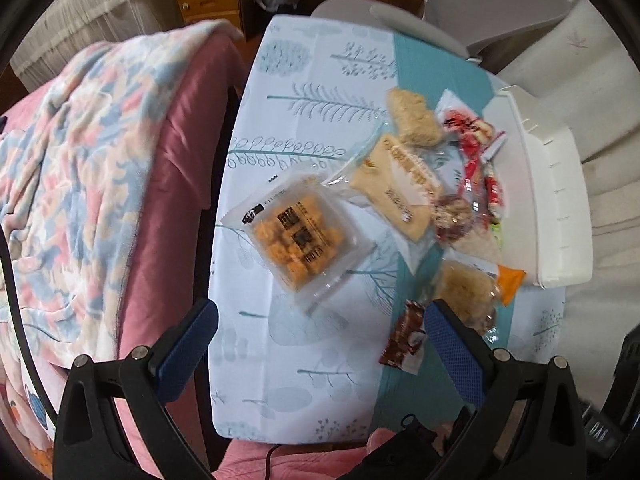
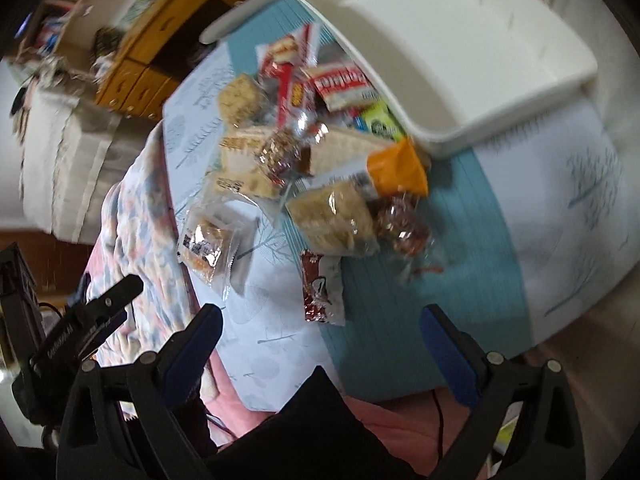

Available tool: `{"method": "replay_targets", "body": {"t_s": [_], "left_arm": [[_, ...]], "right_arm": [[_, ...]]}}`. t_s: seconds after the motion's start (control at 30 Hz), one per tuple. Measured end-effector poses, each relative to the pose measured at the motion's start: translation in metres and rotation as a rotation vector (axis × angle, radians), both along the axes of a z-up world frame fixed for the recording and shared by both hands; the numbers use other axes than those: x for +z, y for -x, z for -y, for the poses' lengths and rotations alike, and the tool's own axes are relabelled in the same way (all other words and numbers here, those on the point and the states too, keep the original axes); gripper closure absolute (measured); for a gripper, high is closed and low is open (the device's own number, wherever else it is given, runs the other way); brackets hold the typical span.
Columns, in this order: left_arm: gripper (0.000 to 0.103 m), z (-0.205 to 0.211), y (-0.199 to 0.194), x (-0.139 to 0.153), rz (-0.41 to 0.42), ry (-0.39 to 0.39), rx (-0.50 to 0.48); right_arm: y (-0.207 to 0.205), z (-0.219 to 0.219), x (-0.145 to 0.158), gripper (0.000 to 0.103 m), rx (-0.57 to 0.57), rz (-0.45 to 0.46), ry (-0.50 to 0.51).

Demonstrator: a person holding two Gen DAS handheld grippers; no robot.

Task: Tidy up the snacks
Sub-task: 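Grasp the clear pastry pack with the left tool while the right tool grasps the brown wrapped bar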

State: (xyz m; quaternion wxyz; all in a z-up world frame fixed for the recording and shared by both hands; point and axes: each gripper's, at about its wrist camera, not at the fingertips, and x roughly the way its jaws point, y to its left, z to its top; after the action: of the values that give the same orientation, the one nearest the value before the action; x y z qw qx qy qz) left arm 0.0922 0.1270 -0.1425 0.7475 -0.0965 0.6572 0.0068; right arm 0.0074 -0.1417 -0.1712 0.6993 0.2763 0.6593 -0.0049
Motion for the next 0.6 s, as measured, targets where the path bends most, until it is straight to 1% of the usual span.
{"method": "replay_targets", "body": {"t_s": [0.23, 0.3, 0.37, 0.43, 0.6], "left_arm": [[0.001, -0.018, -0.034, -0.053, -0.132, 0.043, 0.039], [0.001, -0.022, -0.040, -0.069, -0.178, 0.066, 0.062], [0.001, -0.025, -0.044, -0.085, -0.218, 0.099, 0.089], [0.001, -0.028, -0.050, -0.099, -0.252, 0.119, 0.112], [0.001, -0.031, -0.062, -0.123, -0.284, 0.135, 0.144]], "right_arm": [[-0.001, -0.025, -0.042, 0.008, -0.069, -0.101, -0.019], [-0.001, -0.031, -0.052, 0.008, -0.079, -0.128, -0.018], [-0.002, -0.037, -0.064, 0.013, -0.088, -0.162, -0.014], [-0.004, -0.044, -0.075, 0.018, -0.090, -0.196, 0.019], [-0.006, -0.057, -0.093, 0.020, -0.081, -0.240, 0.077]]}}
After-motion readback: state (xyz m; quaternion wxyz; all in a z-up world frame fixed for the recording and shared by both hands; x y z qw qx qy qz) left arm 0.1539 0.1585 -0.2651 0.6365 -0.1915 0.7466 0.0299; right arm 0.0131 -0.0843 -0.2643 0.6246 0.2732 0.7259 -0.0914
